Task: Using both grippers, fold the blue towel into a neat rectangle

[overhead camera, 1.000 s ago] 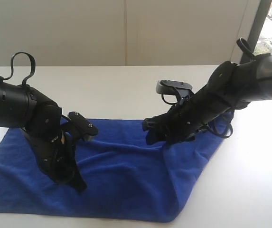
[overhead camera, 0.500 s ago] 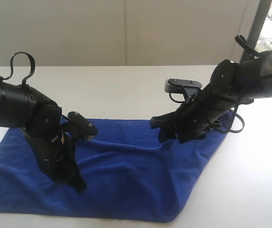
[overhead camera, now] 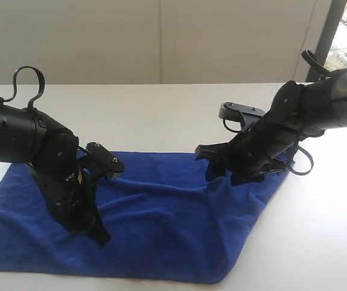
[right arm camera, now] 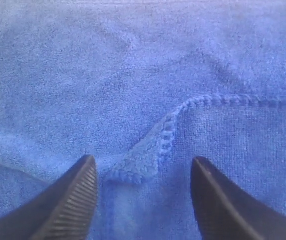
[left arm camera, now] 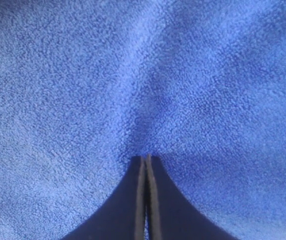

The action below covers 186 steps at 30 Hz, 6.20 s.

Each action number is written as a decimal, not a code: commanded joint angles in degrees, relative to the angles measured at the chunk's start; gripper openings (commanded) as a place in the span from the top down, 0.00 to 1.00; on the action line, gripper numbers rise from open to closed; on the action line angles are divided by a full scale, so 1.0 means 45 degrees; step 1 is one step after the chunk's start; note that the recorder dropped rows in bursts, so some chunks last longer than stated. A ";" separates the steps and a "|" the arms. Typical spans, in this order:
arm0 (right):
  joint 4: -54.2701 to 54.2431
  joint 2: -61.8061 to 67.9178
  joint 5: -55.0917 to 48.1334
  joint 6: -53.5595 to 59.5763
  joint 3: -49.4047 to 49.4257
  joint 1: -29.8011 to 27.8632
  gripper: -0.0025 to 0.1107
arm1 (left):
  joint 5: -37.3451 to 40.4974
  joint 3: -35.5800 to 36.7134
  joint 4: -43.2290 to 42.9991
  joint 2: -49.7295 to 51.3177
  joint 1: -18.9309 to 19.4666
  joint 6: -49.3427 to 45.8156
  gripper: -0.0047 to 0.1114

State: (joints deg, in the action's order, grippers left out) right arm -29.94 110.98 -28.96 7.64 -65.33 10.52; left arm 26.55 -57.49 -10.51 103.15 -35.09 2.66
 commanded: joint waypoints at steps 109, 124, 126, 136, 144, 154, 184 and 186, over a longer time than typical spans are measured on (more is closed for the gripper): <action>0.6307 -0.3971 -0.2313 -0.0486 0.4130 -0.1217 0.97 | 0.1101 0.1494 -0.1379 -0.5755 0.0413 0.1222 0.96; 0.3221 -0.2419 -0.1808 0.2022 0.4154 -0.1200 0.97 | -0.0065 0.1820 -0.1673 -0.5163 0.0413 0.1086 0.96; 0.3221 -0.2231 -0.1808 0.2022 0.4154 -0.1200 0.97 | 0.0225 0.1820 -0.2225 -0.5163 0.0413 0.1086 0.91; 0.5358 -0.2143 -0.2270 0.0854 0.4154 -0.1200 0.97 | 0.0734 0.1820 -0.2809 -0.5163 0.0413 0.1086 0.25; 0.9898 -0.2143 -0.3451 -0.3094 0.4154 -0.1410 0.98 | 0.1131 0.1797 -0.2809 -0.5313 0.0413 0.1086 0.24; 1.1871 -0.2279 -0.4237 -0.4520 0.4055 -0.2489 0.98 | 0.0961 0.1797 -0.2886 -0.5889 0.0413 0.1086 0.25; 0.6233 0.0895 -0.2942 0.1314 -0.2348 -0.3894 0.98 | -0.0401 -0.1348 0.4083 0.0119 0.5868 -0.5168 0.96; 0.6233 0.1174 -0.2768 0.1314 -0.2348 -0.3894 0.98 | -0.0784 -0.1348 0.3824 0.0397 0.5868 -0.5168 0.96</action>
State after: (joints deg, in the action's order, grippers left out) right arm -1.38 114.87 -42.16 12.46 -75.40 -6.68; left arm 23.89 -63.26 6.57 103.57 -8.94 -19.60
